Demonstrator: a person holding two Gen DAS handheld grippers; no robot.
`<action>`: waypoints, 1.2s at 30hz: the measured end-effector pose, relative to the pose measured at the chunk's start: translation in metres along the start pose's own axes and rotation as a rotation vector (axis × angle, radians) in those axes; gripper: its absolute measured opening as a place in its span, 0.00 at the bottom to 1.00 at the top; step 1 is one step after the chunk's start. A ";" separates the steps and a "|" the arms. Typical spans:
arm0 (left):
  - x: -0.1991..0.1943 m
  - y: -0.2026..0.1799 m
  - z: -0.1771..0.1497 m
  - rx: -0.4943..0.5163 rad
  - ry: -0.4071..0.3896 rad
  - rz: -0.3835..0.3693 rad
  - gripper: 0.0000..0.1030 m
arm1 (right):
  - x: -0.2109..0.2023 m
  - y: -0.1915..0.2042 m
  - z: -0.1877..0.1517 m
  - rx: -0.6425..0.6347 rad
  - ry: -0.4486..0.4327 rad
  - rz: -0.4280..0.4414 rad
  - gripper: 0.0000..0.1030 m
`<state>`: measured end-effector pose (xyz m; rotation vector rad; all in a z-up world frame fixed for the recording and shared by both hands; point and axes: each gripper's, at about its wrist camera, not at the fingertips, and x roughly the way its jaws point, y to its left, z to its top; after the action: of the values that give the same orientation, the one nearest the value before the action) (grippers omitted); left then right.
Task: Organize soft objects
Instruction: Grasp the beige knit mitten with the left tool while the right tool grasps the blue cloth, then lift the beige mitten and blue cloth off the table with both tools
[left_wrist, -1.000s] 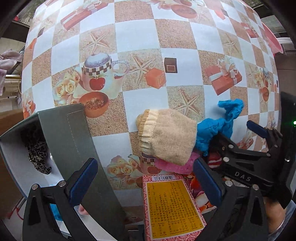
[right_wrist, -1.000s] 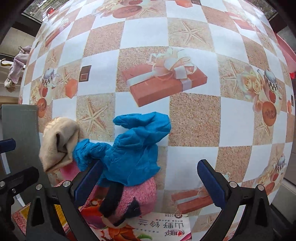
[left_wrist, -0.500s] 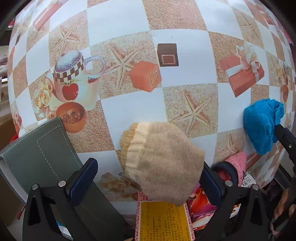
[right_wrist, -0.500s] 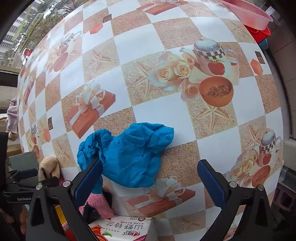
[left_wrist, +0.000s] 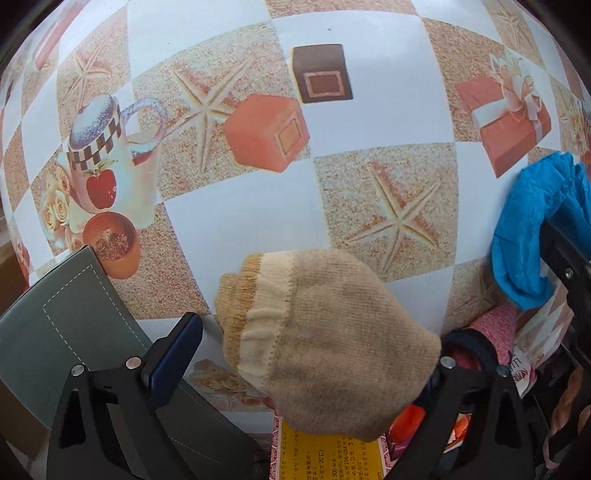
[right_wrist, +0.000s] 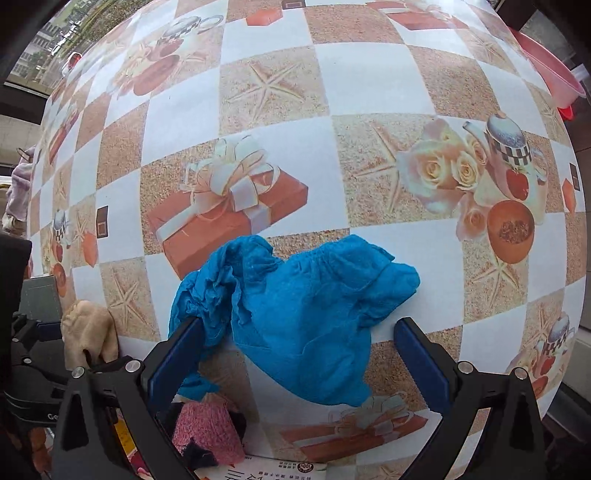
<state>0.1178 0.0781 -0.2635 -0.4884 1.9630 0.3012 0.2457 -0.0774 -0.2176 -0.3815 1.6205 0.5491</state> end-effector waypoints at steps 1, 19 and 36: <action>-0.001 -0.001 -0.001 0.010 -0.008 -0.009 0.86 | 0.000 0.008 0.004 -0.005 -0.005 -0.003 1.00; -0.082 -0.010 -0.060 0.063 -0.375 -0.013 0.31 | -0.043 0.010 0.007 0.036 -0.087 0.141 0.22; -0.135 -0.015 -0.083 0.003 -0.465 -0.080 0.31 | -0.022 0.036 0.035 -0.186 -0.134 -0.010 0.83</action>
<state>0.1083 0.0569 -0.1061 -0.4477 1.4890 0.3279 0.2578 -0.0295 -0.1940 -0.4809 1.4429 0.7060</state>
